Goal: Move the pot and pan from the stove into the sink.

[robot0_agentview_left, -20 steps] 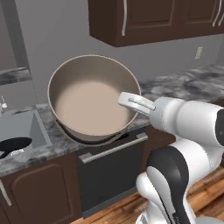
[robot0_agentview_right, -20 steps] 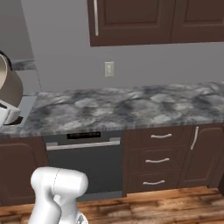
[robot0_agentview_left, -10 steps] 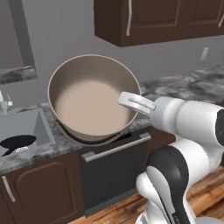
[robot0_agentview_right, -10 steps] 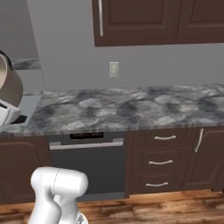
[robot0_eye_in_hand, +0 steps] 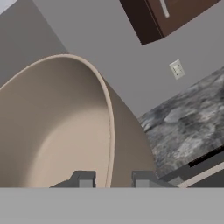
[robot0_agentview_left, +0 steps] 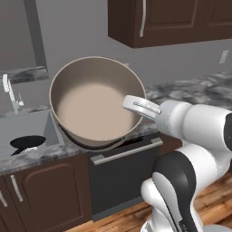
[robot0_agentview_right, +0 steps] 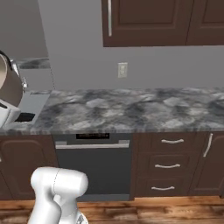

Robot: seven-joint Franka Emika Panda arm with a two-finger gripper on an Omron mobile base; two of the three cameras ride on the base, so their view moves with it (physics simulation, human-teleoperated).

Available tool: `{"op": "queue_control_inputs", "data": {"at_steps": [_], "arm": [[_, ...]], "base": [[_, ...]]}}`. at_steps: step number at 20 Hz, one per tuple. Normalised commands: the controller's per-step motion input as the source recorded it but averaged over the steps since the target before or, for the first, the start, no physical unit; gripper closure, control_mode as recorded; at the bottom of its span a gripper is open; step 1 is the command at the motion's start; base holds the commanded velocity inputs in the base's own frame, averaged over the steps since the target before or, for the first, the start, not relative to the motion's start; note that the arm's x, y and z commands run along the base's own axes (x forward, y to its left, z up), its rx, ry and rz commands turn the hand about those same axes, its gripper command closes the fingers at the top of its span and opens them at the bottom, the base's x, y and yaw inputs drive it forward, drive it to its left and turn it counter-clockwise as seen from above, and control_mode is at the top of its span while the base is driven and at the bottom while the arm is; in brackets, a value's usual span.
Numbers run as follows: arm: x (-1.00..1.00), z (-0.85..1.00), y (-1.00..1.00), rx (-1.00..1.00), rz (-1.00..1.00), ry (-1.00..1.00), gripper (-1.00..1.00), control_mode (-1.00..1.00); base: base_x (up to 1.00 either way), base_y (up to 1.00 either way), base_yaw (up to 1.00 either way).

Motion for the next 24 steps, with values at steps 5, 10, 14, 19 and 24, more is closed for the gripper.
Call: {"op": "queue_control_inputs", "data": {"at_steps": [5,10,14,19,24], "arm": [[0.00,0.00,0.00,0.00,0.00,0.00,1.00,1.00],[0.00,0.00,0.00,0.00,0.00,0.00,1.00,1.00],[0.00,0.00,0.00,0.00,0.00,0.00,1.00,1.00],[0.00,0.00,0.00,0.00,0.00,0.00,1.00,1.00],[0.00,0.00,0.00,0.00,0.00,0.00,1.00,1.00]], "base": [[0.00,0.24,0.00],[0.00,0.85,0.00],[0.00,0.70,0.01],[0.00,0.06,0.00],[0.20,0.01,-0.01]]}}
